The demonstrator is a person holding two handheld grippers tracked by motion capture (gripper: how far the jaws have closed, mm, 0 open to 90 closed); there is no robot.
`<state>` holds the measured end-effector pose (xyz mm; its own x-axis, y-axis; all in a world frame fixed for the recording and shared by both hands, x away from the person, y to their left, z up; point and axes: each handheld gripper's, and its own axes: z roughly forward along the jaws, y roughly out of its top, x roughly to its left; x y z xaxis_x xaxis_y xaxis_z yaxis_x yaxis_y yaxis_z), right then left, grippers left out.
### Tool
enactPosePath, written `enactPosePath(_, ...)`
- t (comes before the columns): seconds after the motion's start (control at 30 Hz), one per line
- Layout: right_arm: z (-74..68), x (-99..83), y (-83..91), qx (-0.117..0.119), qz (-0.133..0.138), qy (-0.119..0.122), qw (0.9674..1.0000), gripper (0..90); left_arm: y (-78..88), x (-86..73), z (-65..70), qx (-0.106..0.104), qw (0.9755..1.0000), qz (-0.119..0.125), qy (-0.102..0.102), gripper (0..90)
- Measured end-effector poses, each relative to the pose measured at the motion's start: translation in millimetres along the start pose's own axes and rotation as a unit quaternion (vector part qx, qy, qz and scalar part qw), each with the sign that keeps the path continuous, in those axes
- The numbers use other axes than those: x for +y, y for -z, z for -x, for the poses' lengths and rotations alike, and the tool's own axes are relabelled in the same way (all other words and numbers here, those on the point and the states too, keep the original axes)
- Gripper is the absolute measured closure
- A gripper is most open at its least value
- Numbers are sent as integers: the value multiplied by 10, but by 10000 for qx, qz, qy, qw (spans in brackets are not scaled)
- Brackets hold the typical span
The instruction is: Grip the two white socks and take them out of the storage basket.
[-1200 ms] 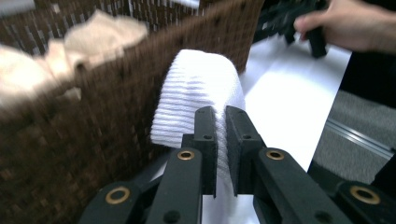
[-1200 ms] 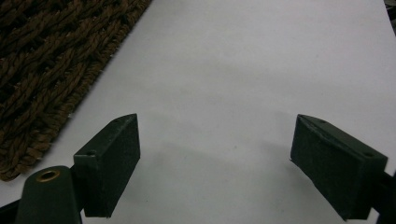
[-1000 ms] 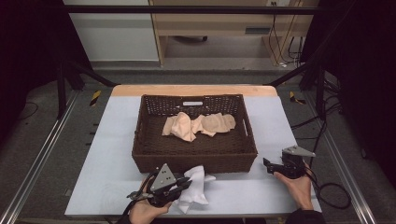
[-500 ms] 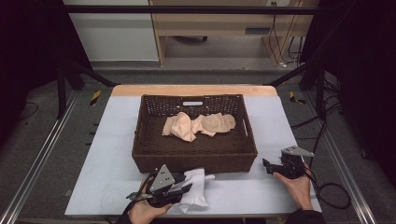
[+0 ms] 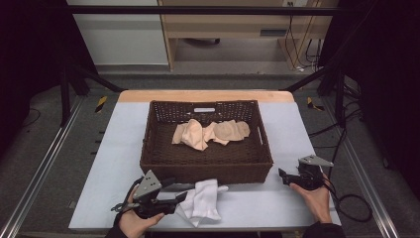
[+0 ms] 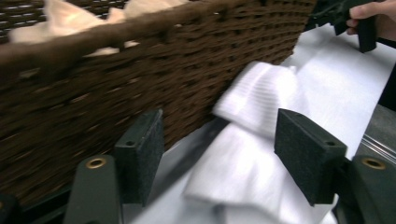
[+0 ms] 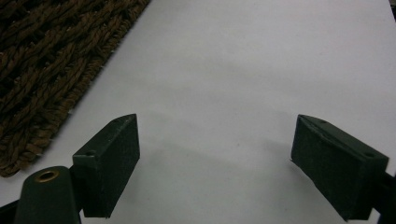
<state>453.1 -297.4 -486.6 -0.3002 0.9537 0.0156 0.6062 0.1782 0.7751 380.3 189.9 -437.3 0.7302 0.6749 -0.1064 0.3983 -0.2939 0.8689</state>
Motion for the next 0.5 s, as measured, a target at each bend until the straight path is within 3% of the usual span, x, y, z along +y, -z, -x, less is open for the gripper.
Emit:
enactPosePath(0.03, 0, 0, -1, -4, 1, 0, 10000, 155, 0, 0, 0, 0, 10000, 0, 0, 322)
enactPosePath(0.23, 3, 3, 8, -3, 17, -53, 10000, 153, 179, -101, -205, 476, 9988, -40, 81, 310)
enactPosePath(0.37, 4, 3, 7, 0, 14, -48, 10000, 151, 277, -182, -357, 846, 9962, -140, 162, 280)
enactPosePath(0.43, 3, 3, 6, 3, 12, -47, 10000, 151, 300, -207, -392, 912, 9955, -177, 169, 277)
enactPosePath(0.47, 4, 3, 6, 3, 11, -47, 10000, 149, 338, -251, -455, 1071, 9937, -253, 207, 276)
enactPosePath(0.5, 4, 3, 6, 2, 11, -48, 10000, 149, 338, -251, -455, 1071, 9937, -253, 207, 274)
